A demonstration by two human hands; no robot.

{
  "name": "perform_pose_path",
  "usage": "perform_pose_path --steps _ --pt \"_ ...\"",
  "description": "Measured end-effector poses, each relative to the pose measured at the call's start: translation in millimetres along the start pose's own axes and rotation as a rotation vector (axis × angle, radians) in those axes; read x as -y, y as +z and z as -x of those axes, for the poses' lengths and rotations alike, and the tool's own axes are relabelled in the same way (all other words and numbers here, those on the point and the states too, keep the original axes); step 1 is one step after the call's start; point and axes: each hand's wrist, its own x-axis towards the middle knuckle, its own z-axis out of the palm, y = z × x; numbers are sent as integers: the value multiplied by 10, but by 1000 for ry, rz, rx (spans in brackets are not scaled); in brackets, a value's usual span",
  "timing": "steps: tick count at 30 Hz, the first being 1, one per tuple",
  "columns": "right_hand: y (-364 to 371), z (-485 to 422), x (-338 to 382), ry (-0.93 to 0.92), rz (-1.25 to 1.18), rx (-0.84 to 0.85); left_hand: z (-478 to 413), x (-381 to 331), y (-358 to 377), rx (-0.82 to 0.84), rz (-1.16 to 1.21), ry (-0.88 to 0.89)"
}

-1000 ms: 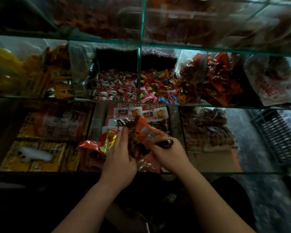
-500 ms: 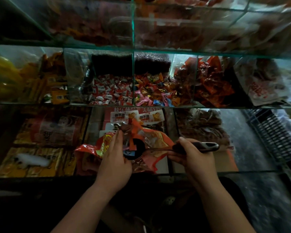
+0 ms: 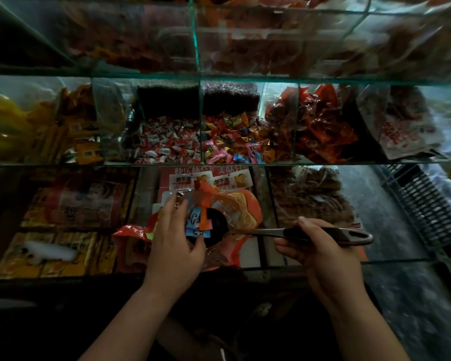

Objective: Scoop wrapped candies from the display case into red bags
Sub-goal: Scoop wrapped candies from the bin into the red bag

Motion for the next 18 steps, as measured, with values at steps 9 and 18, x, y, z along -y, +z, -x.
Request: perform_pose_path --steps 9,18 --pt "-39 153 210 -66 39 132 -131 -93 86 28 -246 160" --pt "-65 265 421 -106 -73 160 -168 -238 66 15 -248 192"
